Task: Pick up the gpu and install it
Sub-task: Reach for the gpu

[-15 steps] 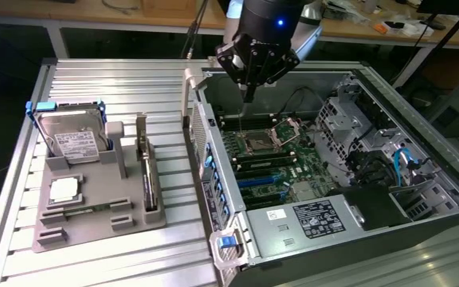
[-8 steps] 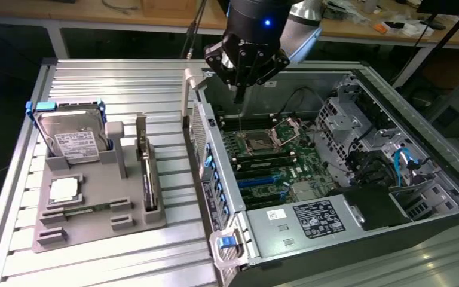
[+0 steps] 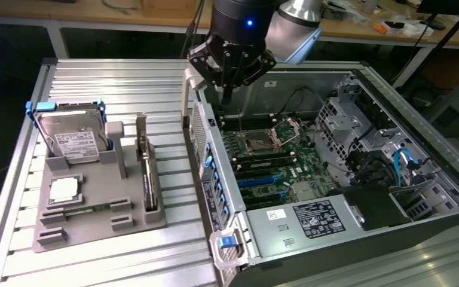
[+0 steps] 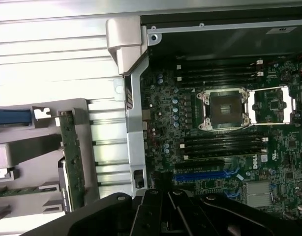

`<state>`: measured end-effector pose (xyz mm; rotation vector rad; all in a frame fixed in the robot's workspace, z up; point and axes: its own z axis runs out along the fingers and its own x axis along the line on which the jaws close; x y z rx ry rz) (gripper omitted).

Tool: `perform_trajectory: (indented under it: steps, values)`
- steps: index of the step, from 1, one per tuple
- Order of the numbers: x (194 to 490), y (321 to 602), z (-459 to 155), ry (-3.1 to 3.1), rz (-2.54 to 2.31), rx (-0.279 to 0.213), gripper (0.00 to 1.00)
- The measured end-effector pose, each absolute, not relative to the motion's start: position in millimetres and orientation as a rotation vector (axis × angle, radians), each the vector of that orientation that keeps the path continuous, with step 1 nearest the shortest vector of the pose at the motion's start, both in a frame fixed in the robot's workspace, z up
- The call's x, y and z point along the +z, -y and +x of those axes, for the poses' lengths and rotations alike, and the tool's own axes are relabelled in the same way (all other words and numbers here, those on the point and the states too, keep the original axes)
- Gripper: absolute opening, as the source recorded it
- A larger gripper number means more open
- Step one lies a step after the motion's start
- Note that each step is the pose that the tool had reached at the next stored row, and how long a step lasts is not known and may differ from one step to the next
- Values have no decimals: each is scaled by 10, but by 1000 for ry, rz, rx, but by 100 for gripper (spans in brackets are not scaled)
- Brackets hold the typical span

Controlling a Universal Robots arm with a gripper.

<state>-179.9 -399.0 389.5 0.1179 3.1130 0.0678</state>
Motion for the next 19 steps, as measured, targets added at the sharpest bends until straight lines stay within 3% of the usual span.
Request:
perform_trajectory:
  steps: [19]
  values:
    - [3837, 3989, -2387, -3114, 118, 68, 11]
